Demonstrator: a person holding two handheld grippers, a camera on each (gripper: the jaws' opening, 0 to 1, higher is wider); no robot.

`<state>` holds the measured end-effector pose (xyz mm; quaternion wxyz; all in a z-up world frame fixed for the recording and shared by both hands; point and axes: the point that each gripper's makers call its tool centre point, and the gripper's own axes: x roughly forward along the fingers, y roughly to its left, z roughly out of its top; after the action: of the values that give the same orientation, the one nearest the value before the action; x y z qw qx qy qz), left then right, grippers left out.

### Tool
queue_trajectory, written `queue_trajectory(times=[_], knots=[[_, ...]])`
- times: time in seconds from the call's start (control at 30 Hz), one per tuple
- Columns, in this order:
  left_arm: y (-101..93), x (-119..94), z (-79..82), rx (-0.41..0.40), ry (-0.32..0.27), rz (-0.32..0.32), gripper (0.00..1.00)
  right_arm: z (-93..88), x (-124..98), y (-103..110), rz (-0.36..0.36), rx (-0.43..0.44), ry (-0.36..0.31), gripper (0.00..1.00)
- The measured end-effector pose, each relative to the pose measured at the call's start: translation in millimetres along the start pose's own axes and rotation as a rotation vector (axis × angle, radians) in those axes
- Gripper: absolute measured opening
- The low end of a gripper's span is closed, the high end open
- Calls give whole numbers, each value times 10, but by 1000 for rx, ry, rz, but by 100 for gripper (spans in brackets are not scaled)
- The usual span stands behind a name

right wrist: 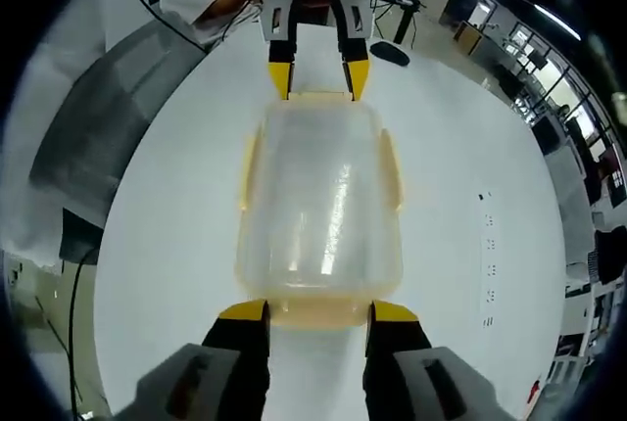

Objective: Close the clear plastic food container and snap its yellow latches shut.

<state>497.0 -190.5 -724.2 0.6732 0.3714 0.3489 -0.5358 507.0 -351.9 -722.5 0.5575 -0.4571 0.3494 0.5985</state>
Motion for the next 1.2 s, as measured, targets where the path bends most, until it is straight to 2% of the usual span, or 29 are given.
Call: queue_trajectory(times=[0.37,0.83,1.2], knots=[[9,73,84,9,-5,-7,37,-119,-7,-2,5,9,0,35],[26,142,51,10,13,-17,37,-150,75,-21,24,15,0,36],[18,179,48,7,-3,-40,37,-185,122,9,45,28,0,36]])
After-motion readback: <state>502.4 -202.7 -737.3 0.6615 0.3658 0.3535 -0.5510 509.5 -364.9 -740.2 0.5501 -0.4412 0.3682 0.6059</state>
